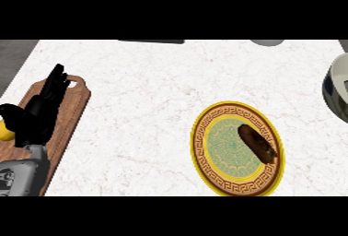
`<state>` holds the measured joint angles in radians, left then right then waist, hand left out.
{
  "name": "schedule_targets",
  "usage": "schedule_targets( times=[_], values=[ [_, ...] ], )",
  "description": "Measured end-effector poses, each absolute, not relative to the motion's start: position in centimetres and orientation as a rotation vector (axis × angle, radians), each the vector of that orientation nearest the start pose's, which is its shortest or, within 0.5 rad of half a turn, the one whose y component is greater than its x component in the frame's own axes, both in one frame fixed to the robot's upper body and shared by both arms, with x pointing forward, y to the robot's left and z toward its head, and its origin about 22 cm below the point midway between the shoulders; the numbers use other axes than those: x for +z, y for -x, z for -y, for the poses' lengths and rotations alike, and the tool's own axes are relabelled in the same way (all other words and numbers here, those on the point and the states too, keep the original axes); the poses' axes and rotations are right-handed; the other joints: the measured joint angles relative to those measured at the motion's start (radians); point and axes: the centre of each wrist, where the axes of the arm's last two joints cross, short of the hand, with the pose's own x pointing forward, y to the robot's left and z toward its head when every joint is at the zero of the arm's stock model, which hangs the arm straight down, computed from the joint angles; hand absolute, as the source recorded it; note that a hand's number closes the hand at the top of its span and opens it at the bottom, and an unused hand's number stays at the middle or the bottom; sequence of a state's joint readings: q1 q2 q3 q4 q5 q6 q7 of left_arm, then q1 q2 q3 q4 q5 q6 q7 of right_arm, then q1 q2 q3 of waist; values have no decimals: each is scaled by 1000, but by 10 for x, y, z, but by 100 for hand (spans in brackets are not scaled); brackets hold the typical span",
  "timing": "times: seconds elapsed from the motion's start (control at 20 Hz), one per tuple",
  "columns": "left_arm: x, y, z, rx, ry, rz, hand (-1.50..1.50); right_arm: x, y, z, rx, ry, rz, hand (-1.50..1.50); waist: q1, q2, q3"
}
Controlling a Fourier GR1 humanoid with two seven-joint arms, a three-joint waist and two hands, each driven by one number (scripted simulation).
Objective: Pick the cupcake from the plate and place it in the bowl
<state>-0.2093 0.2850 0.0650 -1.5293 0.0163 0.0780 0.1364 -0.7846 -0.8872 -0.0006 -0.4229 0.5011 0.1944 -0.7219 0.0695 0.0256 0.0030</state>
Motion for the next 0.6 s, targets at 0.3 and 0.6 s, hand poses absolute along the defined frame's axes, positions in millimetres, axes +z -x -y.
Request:
schedule_targets(
  times=[0.3,0.6],
  values=[
    [62,-288,-290,-121,-270,1608,0,134,-351,503,1053,588,1499,-150,5,4,3],
    [62,-288,-292,-117,-268,1605,0,136,-353,507,713,424,1639,-150,1,3,5]
  ],
)
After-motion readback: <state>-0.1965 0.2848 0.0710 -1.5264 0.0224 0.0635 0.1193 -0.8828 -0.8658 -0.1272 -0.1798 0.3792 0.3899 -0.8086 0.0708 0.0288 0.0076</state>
